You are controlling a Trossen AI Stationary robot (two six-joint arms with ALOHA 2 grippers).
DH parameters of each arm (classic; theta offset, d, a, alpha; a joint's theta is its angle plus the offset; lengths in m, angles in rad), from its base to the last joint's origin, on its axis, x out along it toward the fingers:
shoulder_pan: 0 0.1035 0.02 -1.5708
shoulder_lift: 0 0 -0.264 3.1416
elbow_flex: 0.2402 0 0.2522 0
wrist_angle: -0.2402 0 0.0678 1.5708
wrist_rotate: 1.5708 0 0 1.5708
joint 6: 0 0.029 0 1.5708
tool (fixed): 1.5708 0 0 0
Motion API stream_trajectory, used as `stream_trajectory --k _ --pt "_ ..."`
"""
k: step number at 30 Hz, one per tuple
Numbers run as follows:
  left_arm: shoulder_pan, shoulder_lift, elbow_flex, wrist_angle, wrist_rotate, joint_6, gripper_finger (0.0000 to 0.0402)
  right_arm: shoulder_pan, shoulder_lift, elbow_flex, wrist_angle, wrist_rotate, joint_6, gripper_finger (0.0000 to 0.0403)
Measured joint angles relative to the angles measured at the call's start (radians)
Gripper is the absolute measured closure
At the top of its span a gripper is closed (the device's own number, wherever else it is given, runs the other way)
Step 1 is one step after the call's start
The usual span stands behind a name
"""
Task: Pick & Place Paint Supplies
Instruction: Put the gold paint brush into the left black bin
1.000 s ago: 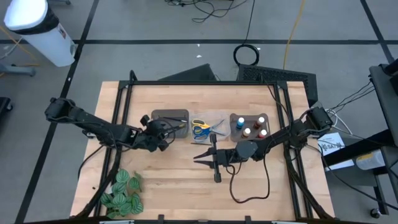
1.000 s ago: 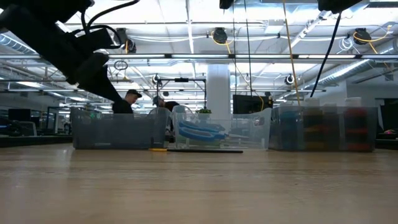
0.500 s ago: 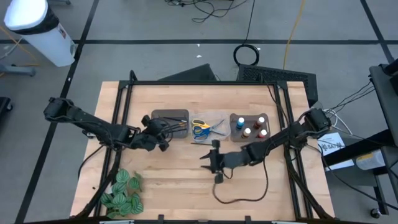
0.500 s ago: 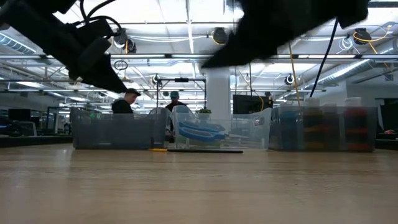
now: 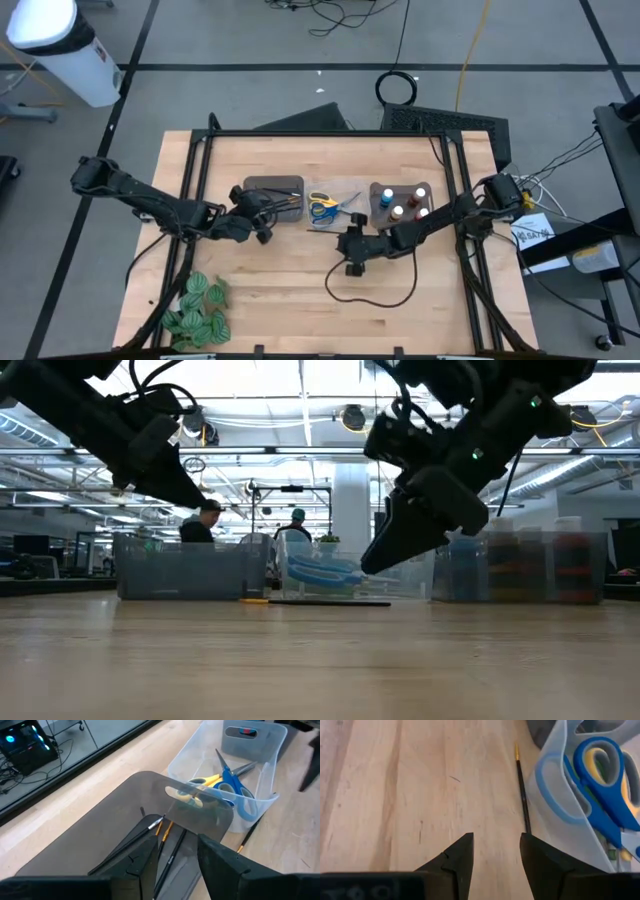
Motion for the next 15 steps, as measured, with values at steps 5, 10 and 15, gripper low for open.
stream_trajectory --k 5,10,15 --pt "0.000 0.000 0.000 0.002 0.033 0.021 0.0254 -0.012 0.000 -0.019 -0.005 0.001 -0.009 0.0246" --pt "0.000 0.000 0.000 0.002 0.034 0.018 0.0254 -0.012 0.000 -0.020 -0.007 -0.001 -0.029 0.0271" --pt "0.000 0.000 0.000 0.006 0.034 0.017 0.0254 0.033 0.002 -0.021 0.011 0.005 -0.051 0.0345"
